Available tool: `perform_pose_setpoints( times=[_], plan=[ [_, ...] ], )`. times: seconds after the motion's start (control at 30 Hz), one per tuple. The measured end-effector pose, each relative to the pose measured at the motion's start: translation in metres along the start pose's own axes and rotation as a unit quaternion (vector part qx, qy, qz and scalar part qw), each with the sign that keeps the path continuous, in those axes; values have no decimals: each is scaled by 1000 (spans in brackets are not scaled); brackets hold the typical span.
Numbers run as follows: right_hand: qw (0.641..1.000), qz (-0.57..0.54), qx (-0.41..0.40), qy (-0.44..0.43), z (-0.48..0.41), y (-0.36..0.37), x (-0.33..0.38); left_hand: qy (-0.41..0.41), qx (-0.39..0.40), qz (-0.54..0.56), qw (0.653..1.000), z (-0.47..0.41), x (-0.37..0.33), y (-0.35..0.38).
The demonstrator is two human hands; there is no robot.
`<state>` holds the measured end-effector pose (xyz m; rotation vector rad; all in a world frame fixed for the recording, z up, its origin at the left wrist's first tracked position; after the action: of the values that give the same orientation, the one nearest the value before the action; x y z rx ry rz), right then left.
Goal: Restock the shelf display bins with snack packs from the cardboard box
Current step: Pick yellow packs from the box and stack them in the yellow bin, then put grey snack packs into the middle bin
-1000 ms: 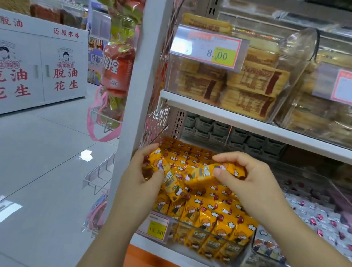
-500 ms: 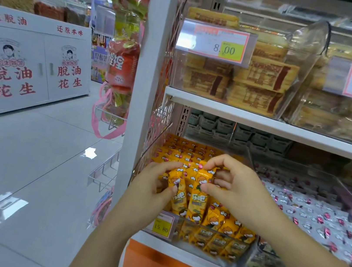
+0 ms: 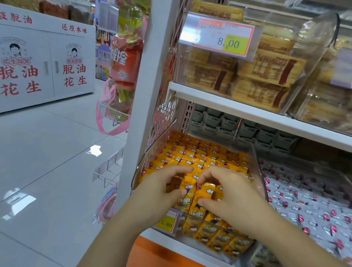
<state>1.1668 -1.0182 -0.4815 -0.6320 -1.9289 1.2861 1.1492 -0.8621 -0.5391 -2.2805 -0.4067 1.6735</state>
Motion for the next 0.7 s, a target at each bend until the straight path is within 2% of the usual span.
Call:
perform_pose_setpoints(
  times=[0.1,0.23,0.3,0.4,0.53,0.6,0.7],
  plan=[
    [998,62,26,16,0,0,-2,-15,27,-63,998,-3,-2,4],
    [993,91,79,20,-2,4,-2,-41,62,-174,982,-8,-6,5],
    [991,96,93,18,2,3,1,-27,84,-231,969,-7,-13,6],
    [994,101,36,-12,21,-3,5,0,36,-272,962,4,-26,7],
    [994,-35,-105,12,77,-10,-3,106,-132,-215,962,36,-45,20],
    [987,-85,-132,31,113,-4,-11,165,-157,-179,957,51,-52,39],
    [983,-101,-135,75,164,10,-33,197,-132,-160,958,69,-53,82]
  ],
)
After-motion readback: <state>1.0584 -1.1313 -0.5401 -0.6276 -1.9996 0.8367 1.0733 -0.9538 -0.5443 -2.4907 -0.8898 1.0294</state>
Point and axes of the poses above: each hand's wrist, its own z-axis away from the middle knuckle, its own y-axis out of the palm, x = y × z, the point moved 3 cm from there along -z, towards the middle knuckle, and after that the axes turned 1 degree about x, right-handed, at the moved point
